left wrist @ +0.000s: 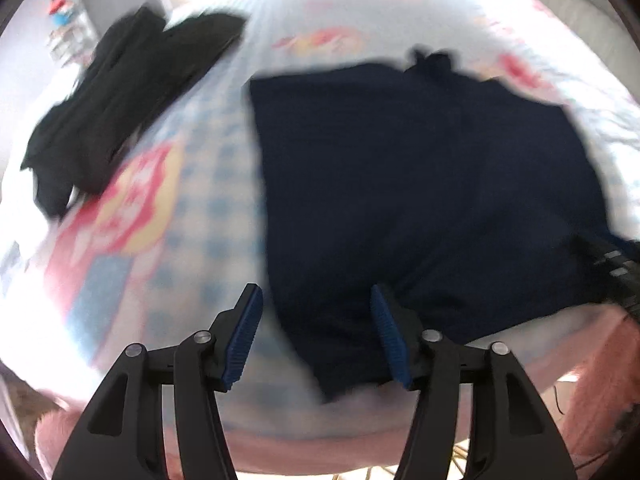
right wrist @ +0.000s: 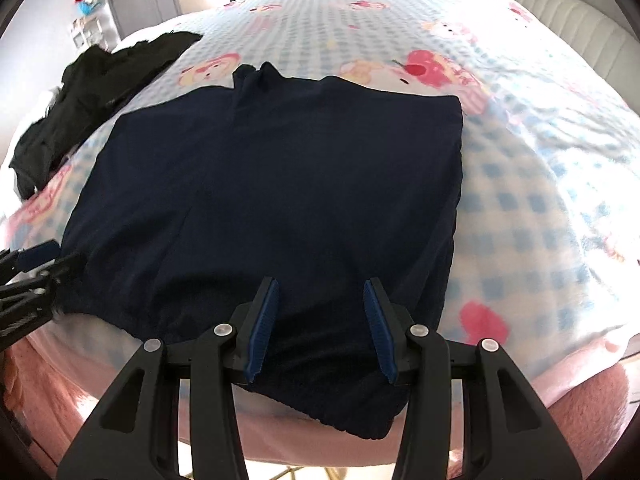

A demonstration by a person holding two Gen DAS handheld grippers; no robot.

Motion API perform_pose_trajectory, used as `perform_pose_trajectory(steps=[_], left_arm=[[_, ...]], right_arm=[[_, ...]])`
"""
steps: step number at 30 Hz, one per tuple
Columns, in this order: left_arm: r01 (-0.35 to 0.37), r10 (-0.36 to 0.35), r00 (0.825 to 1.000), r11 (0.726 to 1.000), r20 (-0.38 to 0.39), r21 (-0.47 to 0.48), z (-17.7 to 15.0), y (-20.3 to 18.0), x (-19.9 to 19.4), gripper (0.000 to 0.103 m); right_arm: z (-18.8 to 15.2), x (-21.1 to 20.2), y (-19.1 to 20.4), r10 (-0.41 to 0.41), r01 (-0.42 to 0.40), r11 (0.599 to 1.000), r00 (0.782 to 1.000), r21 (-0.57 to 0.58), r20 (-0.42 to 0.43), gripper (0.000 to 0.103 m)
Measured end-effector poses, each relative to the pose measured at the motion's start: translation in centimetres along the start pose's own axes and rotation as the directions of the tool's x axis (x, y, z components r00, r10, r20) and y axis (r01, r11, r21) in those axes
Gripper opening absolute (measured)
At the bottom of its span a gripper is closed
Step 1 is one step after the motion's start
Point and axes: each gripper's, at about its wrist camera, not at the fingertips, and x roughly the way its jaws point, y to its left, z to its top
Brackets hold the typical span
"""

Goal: Fold clothes

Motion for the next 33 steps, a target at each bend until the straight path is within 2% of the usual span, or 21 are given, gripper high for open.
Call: perform_pose_trajectory(steps=[3,6,8,11,13,16,19,21,24,27,30,32,33], left_arm=[[0.029,-0.022,0.997,0.995,0.080,-0.093,-0.3,2.4,-1.9,0.060],[0.094,-0.079,0.987,0.991,0.142,-0.100,0.2,2.4,-3.4,0.059],[0.145,-0.133,0.981,0.986,0.143,-0.079,0.6,1.2,-3.1,0.059],[0.160,-0.154,0.981,0.986,0.119,-0.038,-1.0,-0.7,-3.2,0.059],[0.142,-0.141,0.986,0.990,0.090,-0.005,-1.4,-1.7,-2.4,0.059],[0.071,-0.072,0.996,0.997,0.053,0.018,-1.3,-1.5,-1.3,0.060],[-0.017,0.017,0.999,1.000,0.045,0.002,-1.3,0.0,-1.6,0.060],[-0.028,0.030,0.998,0.999,0.053,-0.038,-1.2,1.4,-2.3,0.060],[0.048,-0.042,0.994,0.997,0.098,-0.063,-0.8,1.8,-3.6,0.060],[0.134,-0.133,0.979,0.991,0.152,0.003,0.2,-0.5,-4.5,0.060],[0.241,-0.254,0.955,0.966,0.154,0.096,1.2,-3.5,-4.1,0.060],[0.232,-0.245,0.964,0.965,0.104,0.125,1.6,-4.5,-2.3,0.060],[0.197,-0.208,0.975,0.971,0.073,0.134,1.6,-4.8,-1.3,0.060]], right_arm=[[0.4,-0.8,-1.0,-0.012,0.010,0.998,0.999,0.055,0.035,0.045],[1.4,-2.2,-2.0,-0.021,0.010,0.993,0.995,0.117,0.094,0.045],[1.9,-2.2,-1.5,-0.012,0.004,0.995,0.996,0.101,0.087,0.045],[1.8,-1.8,-0.4,0.002,-0.005,0.999,0.997,0.052,0.073,0.045],[1.4,-1.5,0.2,0.007,-0.008,1.000,0.998,0.016,0.060,0.045],[0.7,-0.5,0.1,-0.015,0.016,1.000,1.000,-0.013,0.027,0.045],[0.5,0.2,-1.0,-0.033,0.033,0.999,0.999,0.015,-0.001,0.045],[0.6,-0.1,-1.7,-0.046,0.046,0.998,0.999,0.039,0.005,0.045],[0.9,-0.7,-2.3,-0.035,0.034,0.998,0.999,0.048,0.029,0.045],[0.8,0.1,-1.7,-0.020,0.020,1.000,1.000,0.012,0.001,0.045],[0.3,0.8,-1.1,-0.032,0.031,0.999,0.999,-0.031,-0.022,0.045],[0.2,0.6,-1.4,-0.027,0.026,0.999,0.999,-0.032,-0.018,0.045],[0.3,0.4,-2.0,-0.028,0.027,0.999,0.999,-0.017,-0.017,0.045]])
